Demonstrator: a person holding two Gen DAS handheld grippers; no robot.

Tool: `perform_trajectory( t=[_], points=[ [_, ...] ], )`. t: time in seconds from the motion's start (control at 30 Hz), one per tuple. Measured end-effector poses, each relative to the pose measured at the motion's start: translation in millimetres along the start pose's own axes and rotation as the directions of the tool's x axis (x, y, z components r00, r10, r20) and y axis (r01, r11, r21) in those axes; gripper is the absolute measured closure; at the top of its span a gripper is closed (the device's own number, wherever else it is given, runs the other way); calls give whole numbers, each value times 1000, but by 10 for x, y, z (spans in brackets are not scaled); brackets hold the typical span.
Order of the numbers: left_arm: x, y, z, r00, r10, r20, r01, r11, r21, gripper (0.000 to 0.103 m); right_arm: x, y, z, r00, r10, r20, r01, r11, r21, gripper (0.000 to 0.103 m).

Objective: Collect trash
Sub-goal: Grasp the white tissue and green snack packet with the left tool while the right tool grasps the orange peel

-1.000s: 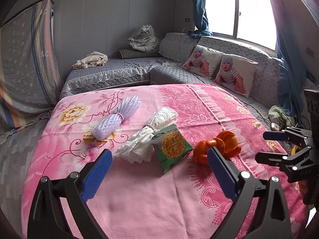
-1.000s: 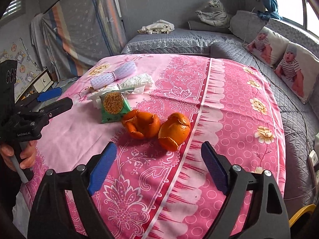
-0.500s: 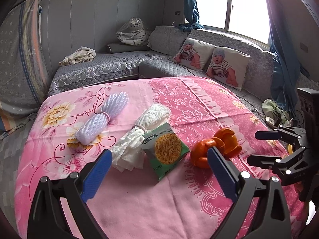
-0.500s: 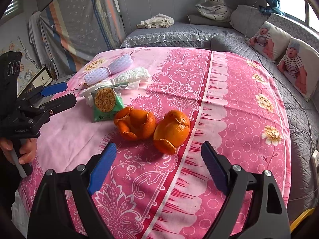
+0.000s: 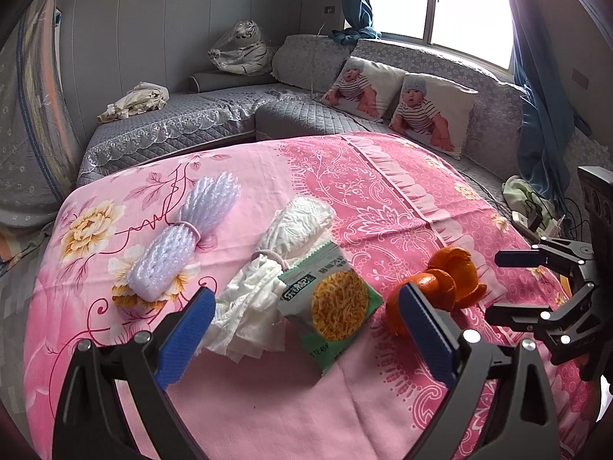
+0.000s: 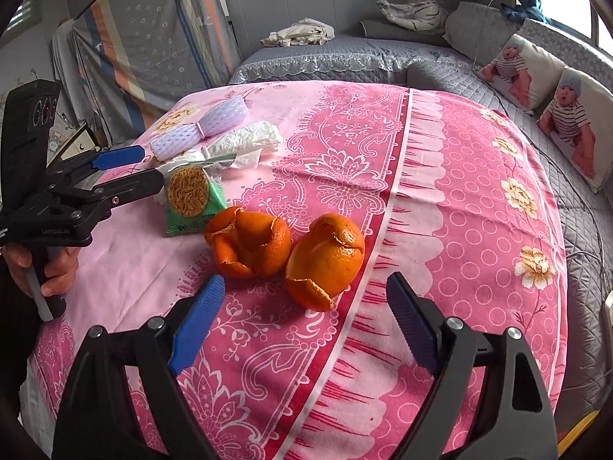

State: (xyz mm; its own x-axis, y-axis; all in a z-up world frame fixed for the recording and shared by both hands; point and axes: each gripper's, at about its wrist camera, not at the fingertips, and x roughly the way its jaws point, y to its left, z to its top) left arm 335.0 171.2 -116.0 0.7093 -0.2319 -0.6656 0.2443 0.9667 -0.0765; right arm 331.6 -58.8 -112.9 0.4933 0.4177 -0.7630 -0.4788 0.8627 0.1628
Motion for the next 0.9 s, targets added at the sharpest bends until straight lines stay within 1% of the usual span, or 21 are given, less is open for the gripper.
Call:
perform_trajectory(
  t=[0.37,0.47,0.57,0.63,0.73,0.83,0.9],
  points=[
    [241,53,28,995,-85,-51,86,996,29,10,173,-82,49,998,36,-45,-34,999,30,22],
    [318,62,30,994,-82,-68,85,996,35,10,214,-118,56,997,42,-57,-40,998,38,24],
    [371,92,28,991,-102,-84,105,994,30,10,257,-158,54,995,56,-77,-52,997,48,26],
    [413,91,38,990,-107,-94,111,993,39,10,289,-183,54,994,61,-91,-56,997,55,30],
    [489,91,60,988,-109,-111,115,992,51,10,351,-236,63,991,81,-107,-72,994,84,30],
    [589,87,86,983,-117,-142,126,991,54,11,391,-246,75,991,83,-109,-74,994,85,31],
    [667,57,94,982,-102,-161,114,991,70,11,406,-240,89,991,80,-107,-71,994,82,32]
  ],
)
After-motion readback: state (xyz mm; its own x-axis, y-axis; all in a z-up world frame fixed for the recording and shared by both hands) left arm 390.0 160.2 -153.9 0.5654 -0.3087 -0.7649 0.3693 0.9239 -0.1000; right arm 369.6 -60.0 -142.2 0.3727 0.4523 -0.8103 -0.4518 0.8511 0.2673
